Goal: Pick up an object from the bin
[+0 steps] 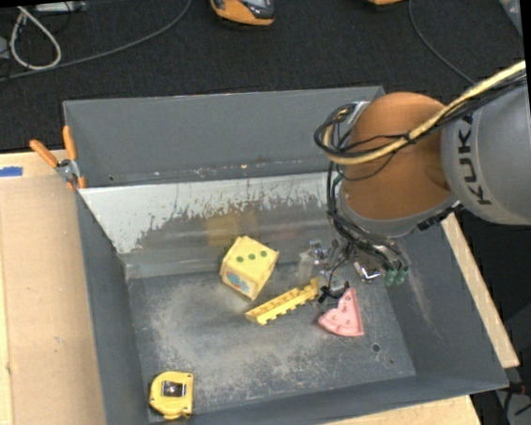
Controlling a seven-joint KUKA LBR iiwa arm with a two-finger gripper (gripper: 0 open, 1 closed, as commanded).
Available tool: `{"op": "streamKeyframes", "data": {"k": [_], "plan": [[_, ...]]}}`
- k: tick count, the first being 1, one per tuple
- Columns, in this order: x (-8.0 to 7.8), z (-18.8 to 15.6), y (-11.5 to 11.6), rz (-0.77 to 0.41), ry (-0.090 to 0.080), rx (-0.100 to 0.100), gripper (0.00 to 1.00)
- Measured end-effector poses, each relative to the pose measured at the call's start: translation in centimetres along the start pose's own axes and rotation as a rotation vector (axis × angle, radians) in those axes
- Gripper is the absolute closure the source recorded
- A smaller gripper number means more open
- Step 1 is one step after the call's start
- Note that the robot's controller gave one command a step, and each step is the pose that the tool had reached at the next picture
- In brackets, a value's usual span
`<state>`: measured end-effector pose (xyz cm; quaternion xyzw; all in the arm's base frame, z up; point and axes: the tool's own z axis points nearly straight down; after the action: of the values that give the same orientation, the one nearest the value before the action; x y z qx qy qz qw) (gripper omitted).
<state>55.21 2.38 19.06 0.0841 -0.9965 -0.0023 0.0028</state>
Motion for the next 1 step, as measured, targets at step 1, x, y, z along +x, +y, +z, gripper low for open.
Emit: {"op": "streamKeyframes", "data": {"k": [1], "plan": [[0.59, 3.59, 3.69, 0.041, -0.001, 0.0, 1.0]]}}
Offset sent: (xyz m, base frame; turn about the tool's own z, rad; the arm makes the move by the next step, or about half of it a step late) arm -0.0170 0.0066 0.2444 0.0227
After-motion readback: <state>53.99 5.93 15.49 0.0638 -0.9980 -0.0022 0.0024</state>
